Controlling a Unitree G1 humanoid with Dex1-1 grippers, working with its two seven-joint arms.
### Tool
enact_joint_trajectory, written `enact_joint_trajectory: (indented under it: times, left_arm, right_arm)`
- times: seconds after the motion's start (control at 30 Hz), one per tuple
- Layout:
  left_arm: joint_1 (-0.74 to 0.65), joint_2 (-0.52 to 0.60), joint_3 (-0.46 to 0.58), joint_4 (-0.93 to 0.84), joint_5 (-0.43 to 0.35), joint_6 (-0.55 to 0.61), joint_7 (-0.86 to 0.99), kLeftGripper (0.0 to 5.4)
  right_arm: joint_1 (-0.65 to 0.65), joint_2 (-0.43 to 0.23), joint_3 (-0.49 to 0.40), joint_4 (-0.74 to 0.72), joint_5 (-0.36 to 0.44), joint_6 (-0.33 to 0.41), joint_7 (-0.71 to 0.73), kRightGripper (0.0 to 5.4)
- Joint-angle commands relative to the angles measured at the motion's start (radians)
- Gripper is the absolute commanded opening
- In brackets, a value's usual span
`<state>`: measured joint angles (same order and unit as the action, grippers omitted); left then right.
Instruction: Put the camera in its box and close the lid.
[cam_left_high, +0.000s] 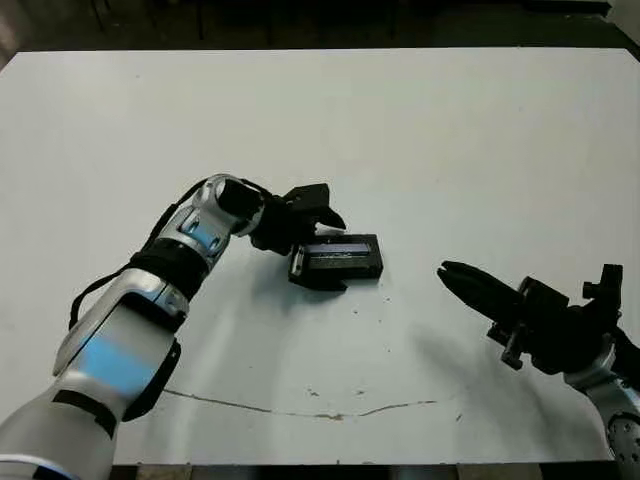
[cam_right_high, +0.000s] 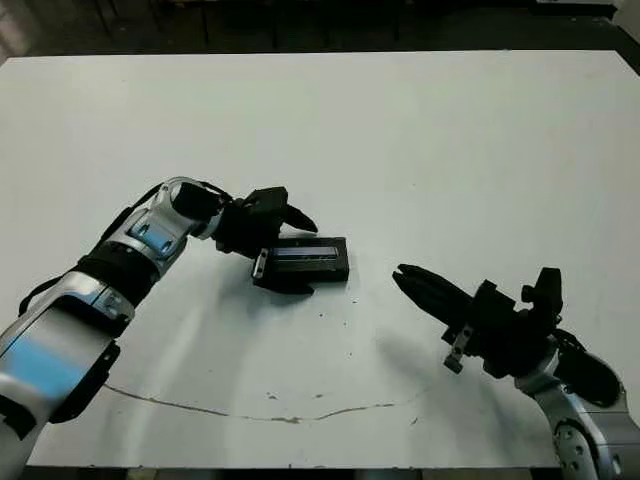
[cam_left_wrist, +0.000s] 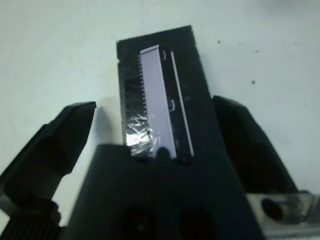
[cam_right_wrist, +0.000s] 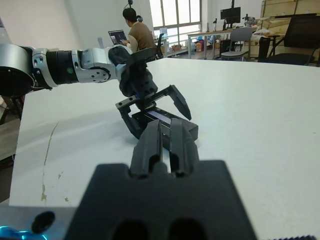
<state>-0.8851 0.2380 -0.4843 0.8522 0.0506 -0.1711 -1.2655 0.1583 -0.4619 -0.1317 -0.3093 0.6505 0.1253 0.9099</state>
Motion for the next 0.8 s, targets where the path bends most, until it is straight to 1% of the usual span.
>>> enact_joint_trajectory:
  times: [0.03, 0.1, 0.2, 0.3, 0.37, 0.43, 0.5, 0.6, 0.73, 0.8]
  left_arm:
    - [0.122, 0.078, -0.038, 0.052, 0.093, 0.017, 0.015, 5.39]
    - [0.136, 0.098, -0.027, 0.038, 0.090, 0.023, 0.019, 5.39]
    - [0.163, 0.143, 0.001, 0.007, 0.071, -0.004, 0.016, 5.39]
    - [0.201, 0.195, 0.043, -0.012, 0.034, -0.033, 0.000, 5.39]
    - [0.224, 0.227, 0.061, -0.028, 0.019, -0.062, -0.008, 5.39]
    - [0.257, 0.272, 0.079, -0.072, 0.001, -0.051, -0.025, 5.39]
    - [0.302, 0.322, 0.102, -0.136, -0.032, -0.010, -0.051, 5.39]
    - [0.376, 0.392, 0.128, -0.256, -0.075, 0.084, -0.083, 5.39]
    - [0.468, 0.491, 0.163, -0.444, -0.114, 0.172, -0.095, 5.39]
    - [0.504, 0.535, 0.184, -0.524, -0.121, 0.208, -0.079, 5.39]
  right_arm:
    - [0.010, -0.008, 0.000, -0.008, -0.011, 0.007, -0.001, 0.00]
    - [0.007, -0.005, 0.001, -0.002, -0.008, 0.004, 0.005, 0.00]
    - [0.001, -0.006, 0.003, 0.002, -0.015, 0.002, 0.005, 0.00]
    - [0.002, -0.008, 0.003, -0.007, -0.003, 0.024, -0.004, 0.00]
    - [0.003, -0.010, 0.002, -0.005, -0.002, 0.025, -0.003, 0.00]
    - [0.008, -0.010, 0.000, -0.002, 0.016, 0.046, -0.001, 0.00]
    - [0.009, -0.009, 0.000, -0.001, 0.012, 0.039, 0.004, 0.00]
    - [0.011, -0.009, 0.003, -0.020, 0.013, 0.058, -0.016, 0.00]
    - [0.013, -0.004, 0.007, -0.029, 0.002, 0.055, -0.023, 0.00]
    - [0.016, -0.002, 0.009, -0.034, 0.012, 0.067, -0.028, 0.00]
